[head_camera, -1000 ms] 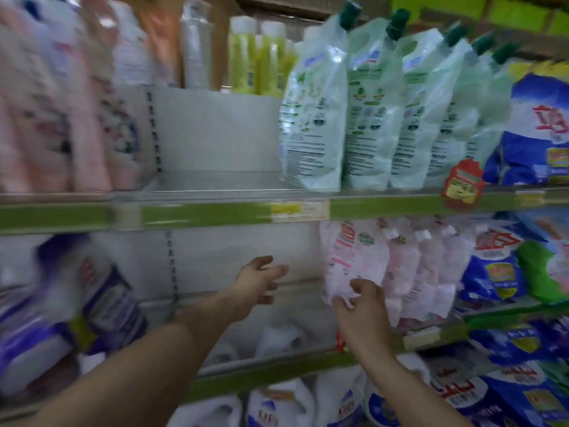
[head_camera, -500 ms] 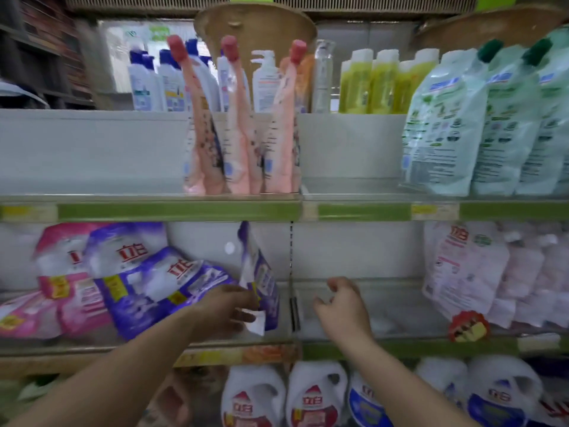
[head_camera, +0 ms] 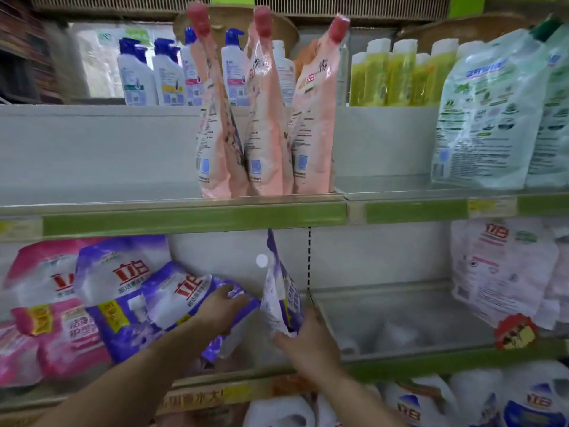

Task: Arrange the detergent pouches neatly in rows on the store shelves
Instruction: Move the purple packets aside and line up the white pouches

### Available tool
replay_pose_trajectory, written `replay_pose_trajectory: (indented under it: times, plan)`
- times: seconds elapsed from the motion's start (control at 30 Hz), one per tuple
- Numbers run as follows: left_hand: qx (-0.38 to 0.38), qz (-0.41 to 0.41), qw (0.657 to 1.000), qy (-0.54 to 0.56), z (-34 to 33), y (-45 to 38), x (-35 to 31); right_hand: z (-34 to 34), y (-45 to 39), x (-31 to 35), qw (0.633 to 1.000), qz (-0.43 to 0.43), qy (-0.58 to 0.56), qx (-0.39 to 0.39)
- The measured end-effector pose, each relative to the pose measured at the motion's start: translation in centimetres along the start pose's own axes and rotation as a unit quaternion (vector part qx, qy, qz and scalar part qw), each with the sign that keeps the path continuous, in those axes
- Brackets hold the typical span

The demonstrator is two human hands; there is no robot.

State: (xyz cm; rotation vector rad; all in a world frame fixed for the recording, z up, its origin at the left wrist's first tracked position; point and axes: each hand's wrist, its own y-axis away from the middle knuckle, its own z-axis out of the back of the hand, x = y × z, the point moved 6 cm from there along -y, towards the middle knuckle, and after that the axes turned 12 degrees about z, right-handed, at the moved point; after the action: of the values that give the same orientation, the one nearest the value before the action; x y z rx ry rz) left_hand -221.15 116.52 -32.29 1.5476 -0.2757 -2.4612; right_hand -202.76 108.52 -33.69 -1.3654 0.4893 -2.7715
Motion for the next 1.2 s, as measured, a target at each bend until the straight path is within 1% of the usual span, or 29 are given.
replay_pose_trajectory:
  times: [0.07,0.1,0.17,0.23,0.3,0.4,0.57,0.67,0.7,0.77,0.8,0.87,0.93,0.97,1.0,1.03,1.07,1.1,1.13,1.17,1.2]
  plan:
    - [0.056,0.002,0.997,0.047,-2.1,-1.3,-1.2,-1.3,-1.1,-1.1,1.000,0.004,0.000,0.001]
    - [0.086,0.027,0.992,0.083,-3.4,-1.7,-1.5,-1.9,-1.5,-1.8,1.000,0.008,0.007,0.006]
    - [0.119,0.072,0.981,0.133,-5.4,-2.3,-1.5,-2.2,-2.1,-2.7,1.000,0.023,0.013,0.005]
    - [0.151,0.075,0.978,0.119,-7.3,-3.2,-1.8,-2.4,-2.8,-4.0,1.000,0.026,0.000,-0.002]
    - [0.159,0.073,0.978,0.111,-8.3,-3.8,-1.9,-2.5,-3.4,-4.6,0.999,0.036,-0.021,-0.006]
    - [0.145,0.077,0.975,0.148,-8.7,-5.1,-2.0,-2.6,-4.3,-4.9,0.999,0.041,-0.030,-0.007]
    - [0.165,0.080,0.965,0.189,-10.0,-5.8,-2.0,-2.5,-5.1,-5.8,0.999,0.014,-0.027,-0.015]
    - [0.150,0.093,0.953,0.247,-9.2,-5.6,-1.6,-2.7,-5.1,-5.9,1.000,-0.003,-0.021,-0.017]
    - [0.157,0.099,0.953,0.239,-8.9,-5.5,-1.3,-2.8,-5.0,-6.0,0.999,-0.014,-0.023,-0.024]
    - [0.207,0.089,0.951,0.214,-8.2,-4.4,-1.5,-2.7,-4.1,-5.7,0.998,-0.027,-0.008,-0.059]
    - [0.225,0.082,0.947,0.213,-7.7,-4.2,-1.6,-2.4,-3.5,-5.4,0.995,-0.035,0.015,-0.087]
    - [0.222,0.069,0.946,0.225,-6.3,-4.0,-2.0,-1.6,-1.8,-4.3,0.983,-0.036,0.065,-0.165]
    - [0.181,0.020,0.962,0.201,-4.0,-4.3,-2.1,-1.5,0.0,-2.3,0.968,0.005,0.092,-0.234]
    - [0.152,-0.019,0.975,0.161,-2.7,-4.7,-2.0,-1.9,0.6,-1.3,0.964,0.023,0.096,-0.245]
    - [0.115,-0.062,0.987,0.098,-1.0,-4.8,-1.9,-2.5,0.9,-0.3,0.964,0.044,0.094,-0.246]
    - [0.065,-0.113,0.991,0.029,0.9,-4.9,-2.0,-3.3,1.1,0.8,0.965,0.061,0.092,-0.237]
    - [0.006,-0.156,0.987,-0.033,3.1,-4.8,-2.3,-4.2,1.0,1.8,0.968,0.080,0.088,-0.222]
    - [-0.065,-0.187,0.975,-0.102,5.4,-5.0,-2.4,-5.1,0.8,3.0,0.972,0.094,0.085,-0.199]
    - [-0.137,-0.209,0.950,-0.188,7.6,-5.1,-2.5,-6.1,0.6,4.1,0.974,0.112,0.085,-0.176]
    - [-0.189,-0.208,0.915,-0.291,9.6,-5.5,-2.5,-7.2,0.4,5.1,0.975,0.128,0.087,-0.157]
    - [-0.213,-0.181,0.878,-0.389,11.3,-6.0,-2.1,-8.1,0.2,5.9,0.975,0.140,0.091,-0.145]
